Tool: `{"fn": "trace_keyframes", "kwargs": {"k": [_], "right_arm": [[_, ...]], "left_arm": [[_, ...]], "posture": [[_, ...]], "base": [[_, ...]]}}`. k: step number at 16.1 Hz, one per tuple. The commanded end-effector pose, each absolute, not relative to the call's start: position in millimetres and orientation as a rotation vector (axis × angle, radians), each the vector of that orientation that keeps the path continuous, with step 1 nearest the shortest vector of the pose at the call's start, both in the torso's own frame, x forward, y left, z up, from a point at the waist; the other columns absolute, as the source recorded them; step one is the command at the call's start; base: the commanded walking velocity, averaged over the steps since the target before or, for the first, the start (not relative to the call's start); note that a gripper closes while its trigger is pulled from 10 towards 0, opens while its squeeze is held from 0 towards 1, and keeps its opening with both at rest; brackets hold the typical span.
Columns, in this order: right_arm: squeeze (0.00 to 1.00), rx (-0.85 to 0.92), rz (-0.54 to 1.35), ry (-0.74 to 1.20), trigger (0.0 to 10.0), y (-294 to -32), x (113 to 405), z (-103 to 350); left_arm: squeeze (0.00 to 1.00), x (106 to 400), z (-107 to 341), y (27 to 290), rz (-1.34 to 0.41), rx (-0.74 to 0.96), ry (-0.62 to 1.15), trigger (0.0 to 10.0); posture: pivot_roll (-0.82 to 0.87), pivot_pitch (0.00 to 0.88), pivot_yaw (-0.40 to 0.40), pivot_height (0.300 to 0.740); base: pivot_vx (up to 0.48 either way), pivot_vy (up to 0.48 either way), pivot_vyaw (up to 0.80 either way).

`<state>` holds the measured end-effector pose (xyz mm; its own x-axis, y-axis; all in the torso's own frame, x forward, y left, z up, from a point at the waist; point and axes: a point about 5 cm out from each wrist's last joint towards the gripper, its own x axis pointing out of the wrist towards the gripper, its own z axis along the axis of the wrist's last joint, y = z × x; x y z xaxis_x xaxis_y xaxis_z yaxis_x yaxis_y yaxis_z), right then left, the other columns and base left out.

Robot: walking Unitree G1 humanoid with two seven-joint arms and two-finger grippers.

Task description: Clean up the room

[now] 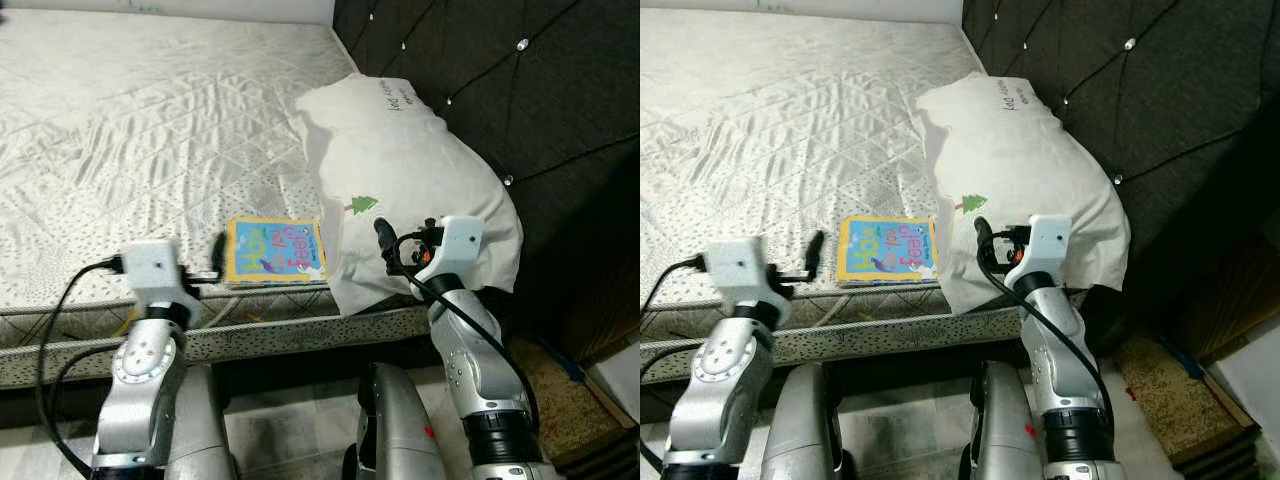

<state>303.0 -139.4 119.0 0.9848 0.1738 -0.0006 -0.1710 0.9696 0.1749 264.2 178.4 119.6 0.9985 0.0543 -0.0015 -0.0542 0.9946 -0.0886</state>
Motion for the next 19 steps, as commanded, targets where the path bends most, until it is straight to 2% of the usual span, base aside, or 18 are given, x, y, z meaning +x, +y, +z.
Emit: {"fn": "trace_keyframes", "kwargs": {"k": [1, 5, 8, 12, 15, 19], "right_arm": [[0.0, 0.175, 0.173, -0.005, 10.0, -142.8, 301.8, 126.0], [0.0, 0.199, 0.155, 0.014, 10.0, -146.7, 297.7, 122.7], [0.0, 0.197, 0.154, 0.019, 10.0, -144.5, 293.4, 121.3], [0.0, 0.181, 0.141, 0.008, 10.0, -152.2, 298.6, 127.2], [0.0, 0.165, 0.184, 0.009, 10.0, -146.7, 305.4, 131.0], [0.0, 0.166, 0.143, -0.013, 10.0, -153.5, 311.2, 132.3]], "left_arm": [[0.0, 268.0, 125.5, 175.2, 0.046, -0.111, -0.013, 10.0], [0.0, 266.1, 132.1, 166.3, -0.044, -0.08, -0.016, 10.0], [0.0, 263.5, 121.3, 166.4, -0.034, -0.095, 0.023, 10.0], [0.0, 272.9, 129.5, 152.2, -0.054, -0.118, -0.005, 10.0], [0.0, 269.1, 131.3, 161.5, -0.009, -0.122, -0.013, 10.0], [0.0, 270.0, 119.8, 159.3, -0.005, -0.127, 0.031, 10.0]], "posture": [[0.02, 0.0, -0.081, 0.579], [0.02, 0.0, -0.075, 0.631], [0.0, 0.0, -0.068, 0.665], [0.0, 0.0, -0.093, 0.713], [0.02, 0.0, -0.12, 0.737], [0.0, 0.0, -0.074, 0.74]], "base": [[0.0, 0.0, 0.0], [0.0, 0.0, 0.0], [0.0, 0.0, 0.0], [0.0, 0.0, 0.0], [0.0, 0.0, 0.0], [0.0, 0.0, 0.0]]}}
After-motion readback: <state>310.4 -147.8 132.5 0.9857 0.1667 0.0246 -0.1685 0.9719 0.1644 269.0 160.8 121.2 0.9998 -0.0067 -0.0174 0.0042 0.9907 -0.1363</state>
